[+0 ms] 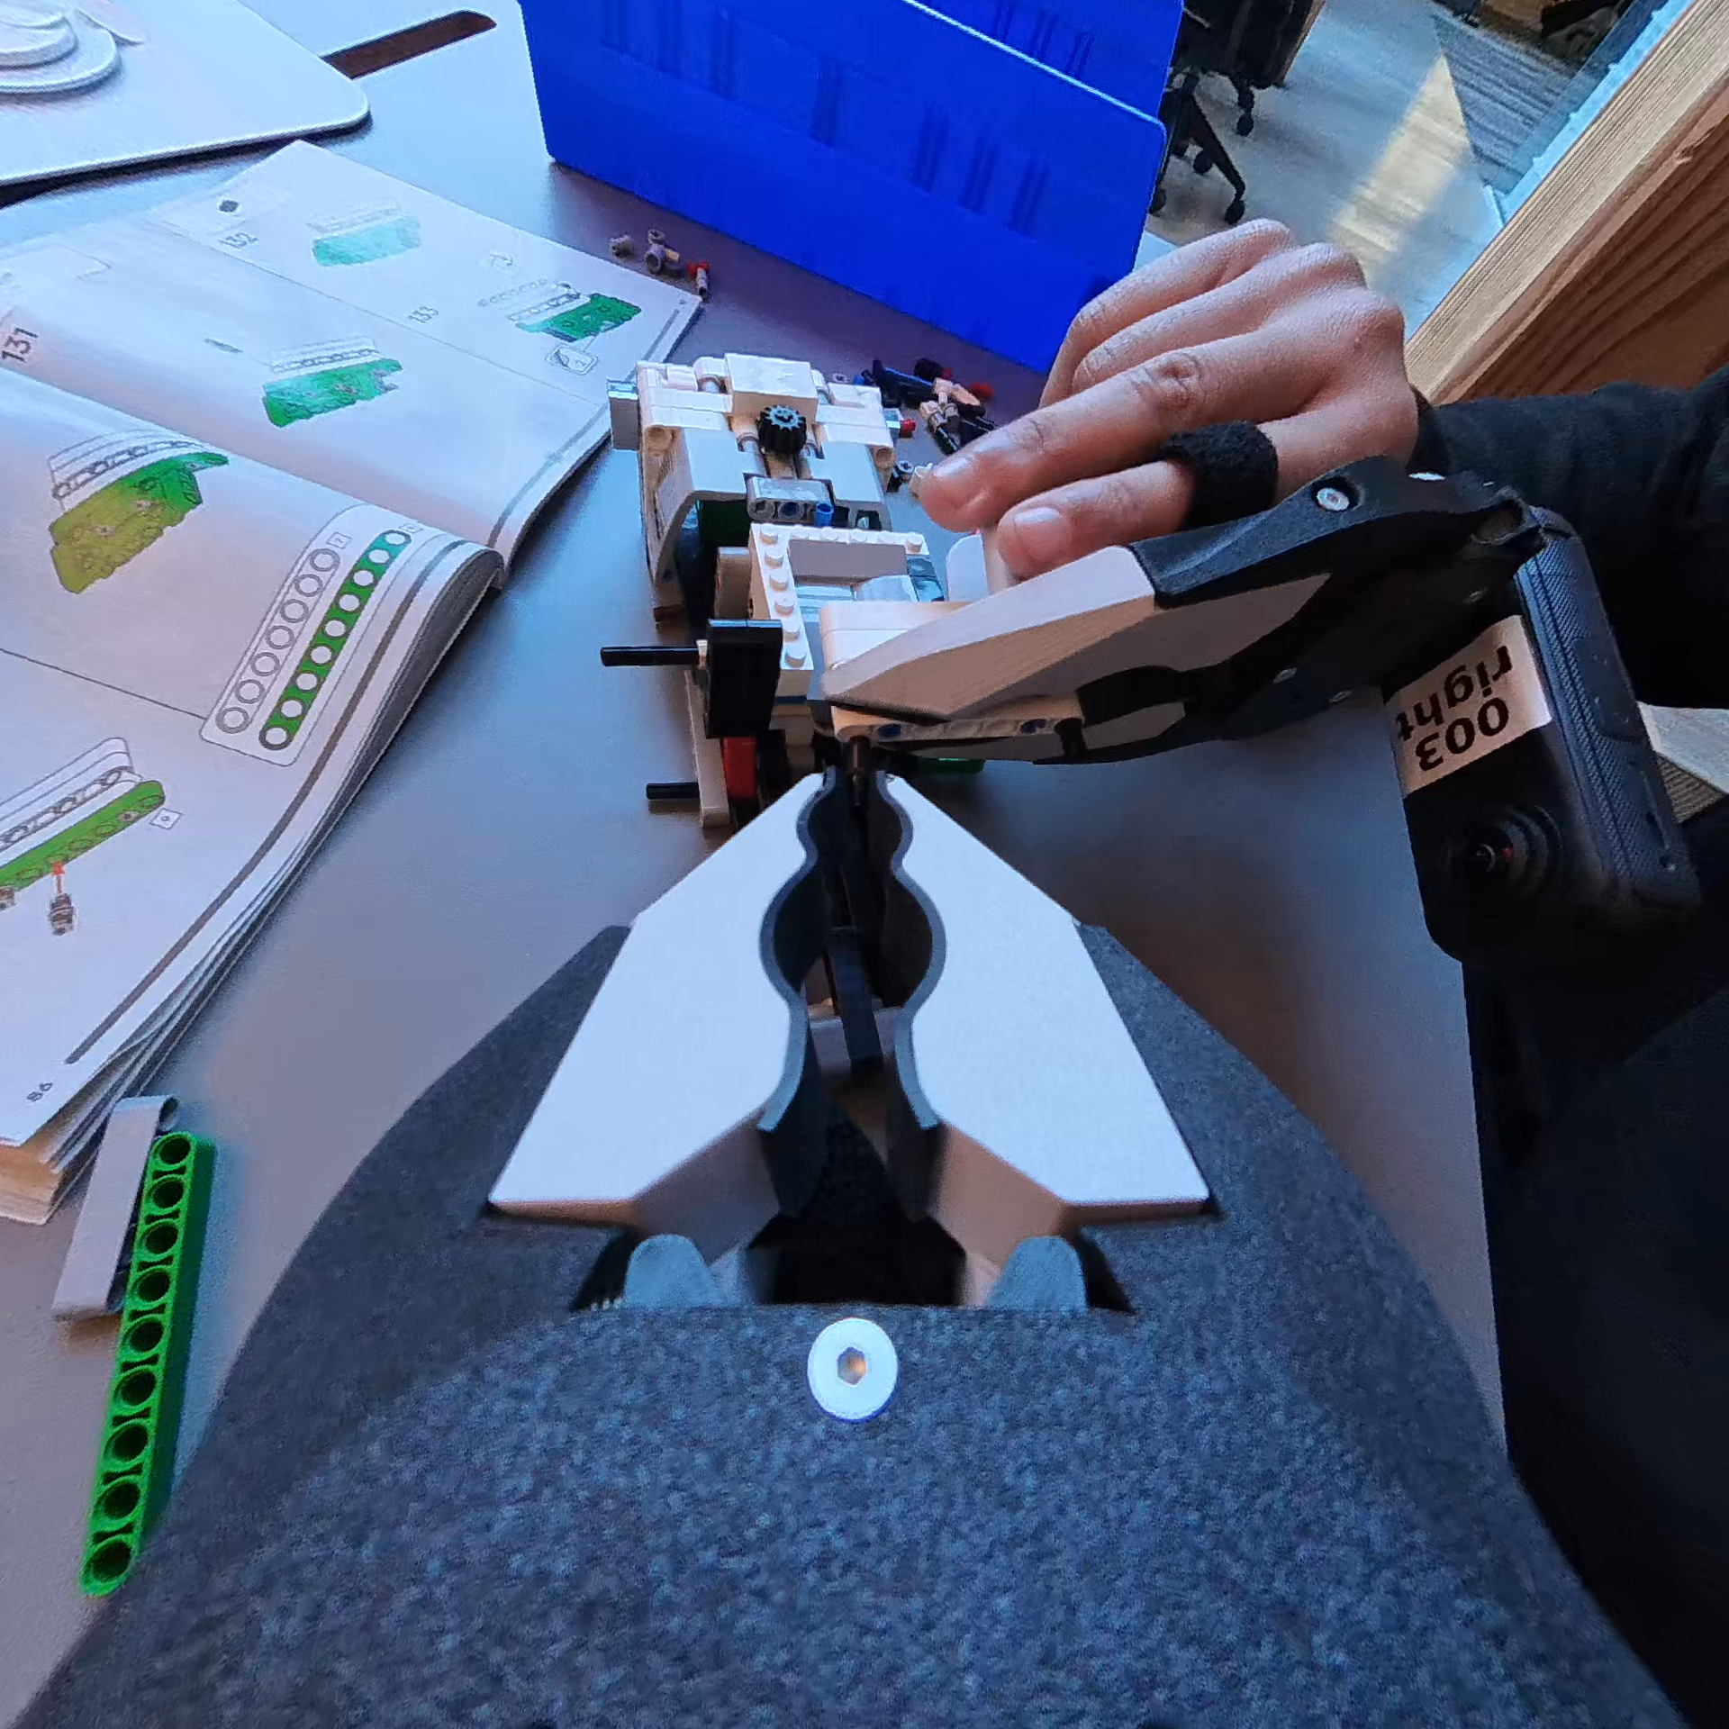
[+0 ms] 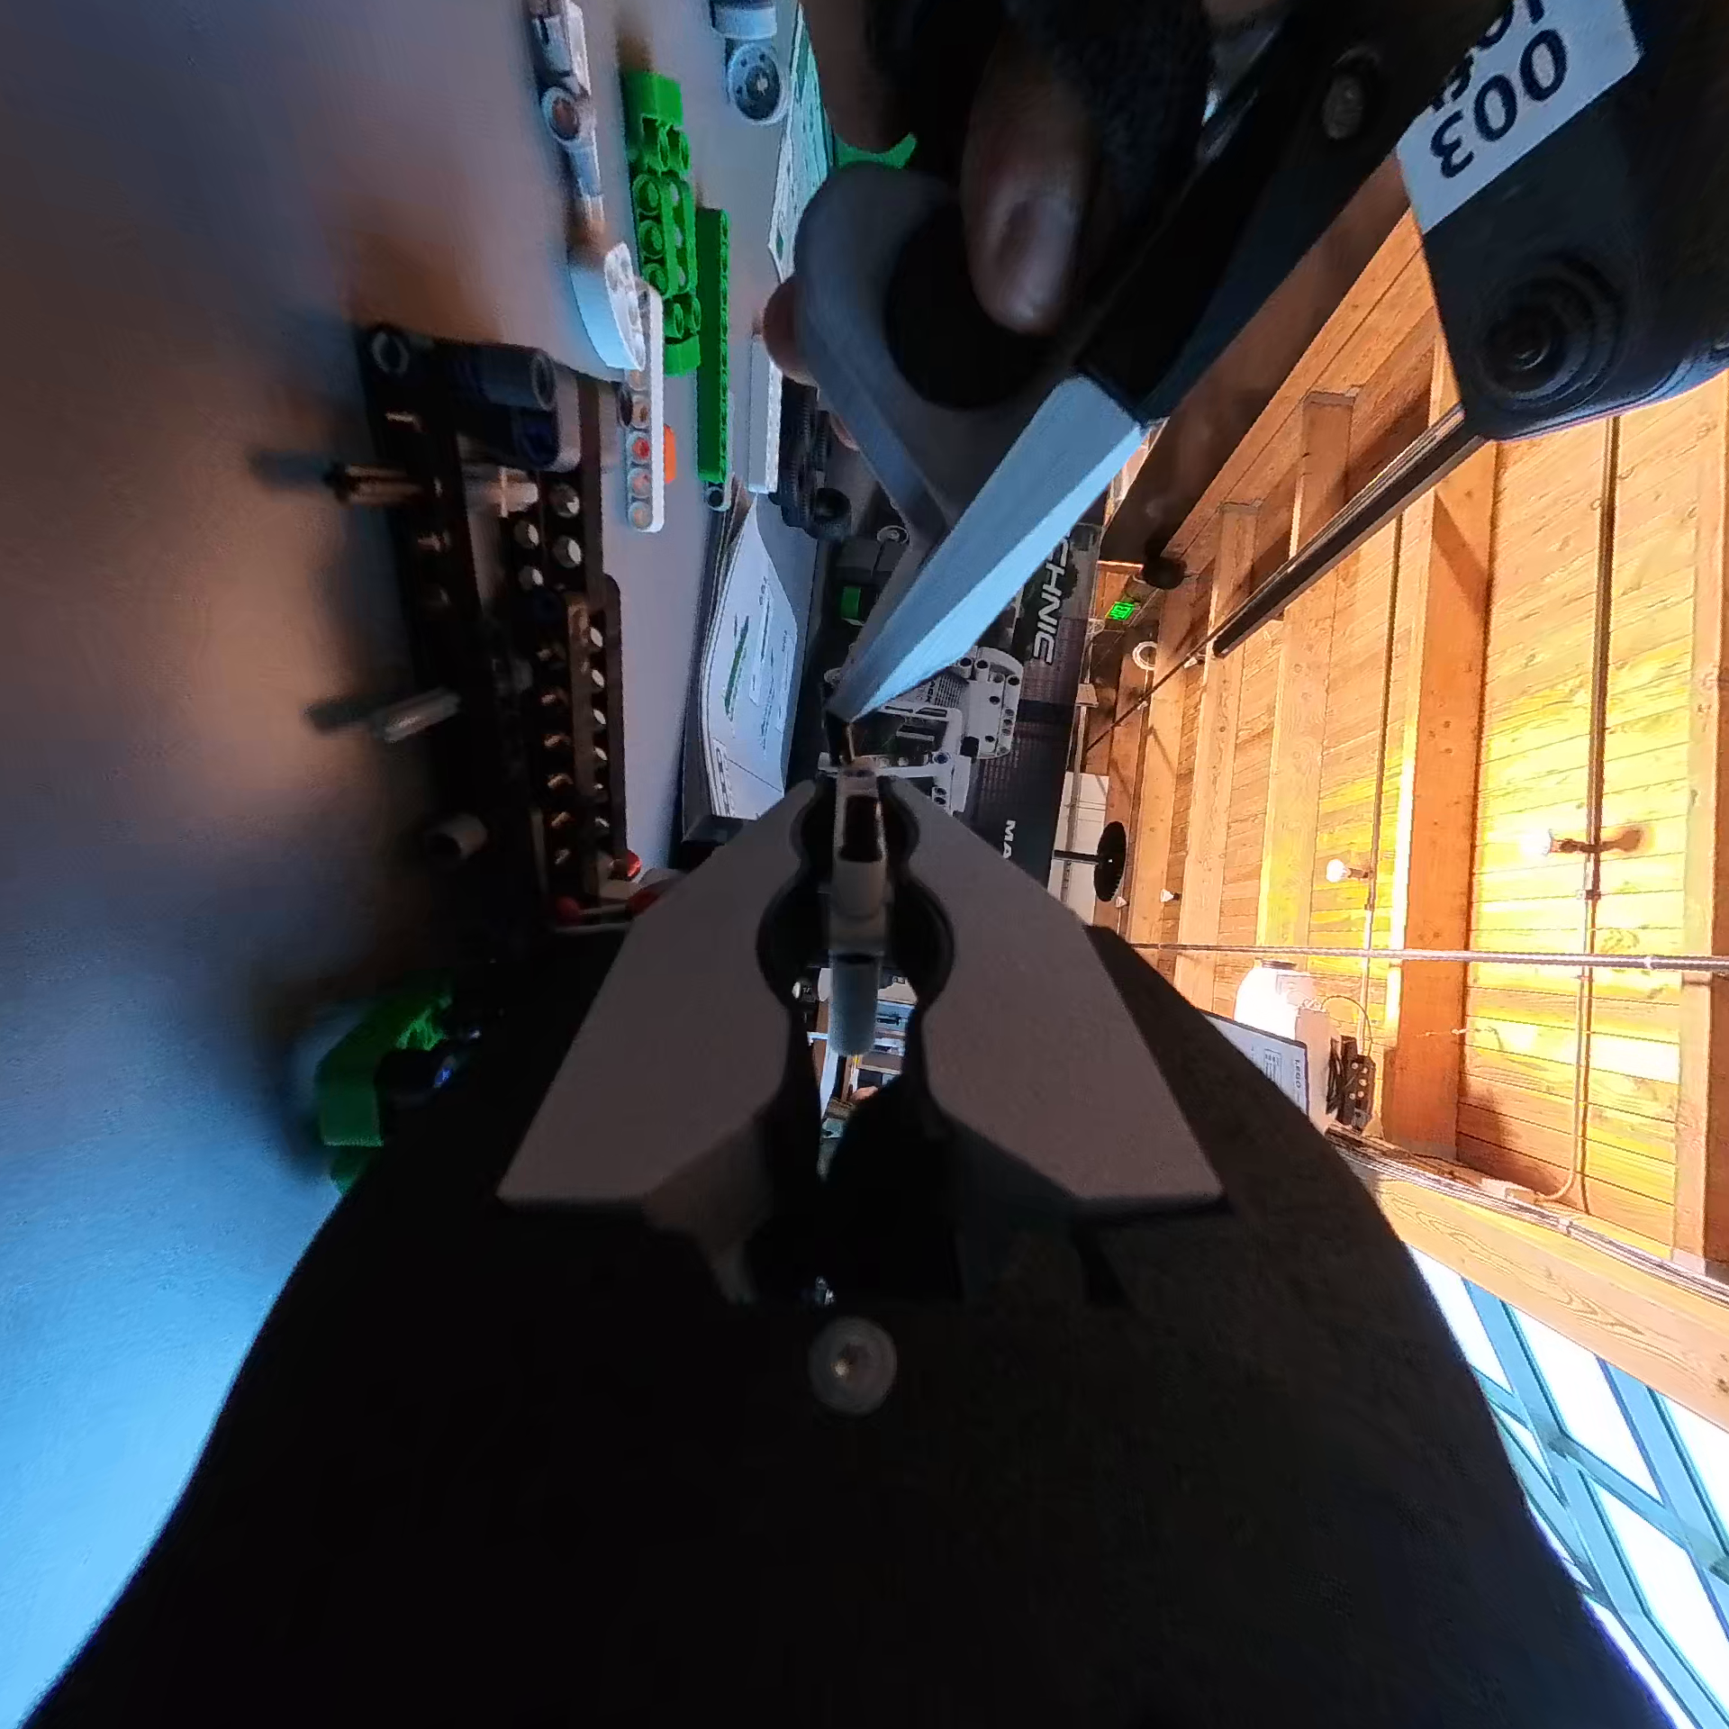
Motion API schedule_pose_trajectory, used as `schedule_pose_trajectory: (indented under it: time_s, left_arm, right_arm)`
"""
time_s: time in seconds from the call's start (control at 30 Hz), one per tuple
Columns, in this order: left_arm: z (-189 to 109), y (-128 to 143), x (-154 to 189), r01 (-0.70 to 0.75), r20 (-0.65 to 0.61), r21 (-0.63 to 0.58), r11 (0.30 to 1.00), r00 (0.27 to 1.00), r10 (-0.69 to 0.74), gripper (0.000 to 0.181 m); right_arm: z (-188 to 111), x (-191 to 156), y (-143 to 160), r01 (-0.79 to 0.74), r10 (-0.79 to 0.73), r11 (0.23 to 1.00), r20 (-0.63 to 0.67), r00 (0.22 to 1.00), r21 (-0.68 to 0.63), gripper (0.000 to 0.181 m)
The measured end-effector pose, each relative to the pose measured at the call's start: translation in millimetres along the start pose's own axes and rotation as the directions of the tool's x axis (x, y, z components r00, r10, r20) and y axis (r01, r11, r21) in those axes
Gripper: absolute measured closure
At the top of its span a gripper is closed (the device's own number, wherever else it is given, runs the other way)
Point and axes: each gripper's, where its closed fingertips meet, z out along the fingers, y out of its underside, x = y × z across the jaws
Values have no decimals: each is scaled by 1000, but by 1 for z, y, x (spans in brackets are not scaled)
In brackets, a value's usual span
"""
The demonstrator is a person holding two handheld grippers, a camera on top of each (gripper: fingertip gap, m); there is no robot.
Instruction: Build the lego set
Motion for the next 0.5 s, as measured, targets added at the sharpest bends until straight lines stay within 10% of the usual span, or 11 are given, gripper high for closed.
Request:
schedule_pose_trajectory:
  time_s: [0.03,0.5]
  left_arm:
    - [0,0,0,3,1,2,1000,1000,-3,179]
    - [-1,0,0,14,-6,4,1000,1000,-14,179]
  right_arm:
    - [0,0,0,1,-1,1000,-1,1000,-1,174]
    - [-1,-1,-1,10,-10,1000,1,1000,2,175]
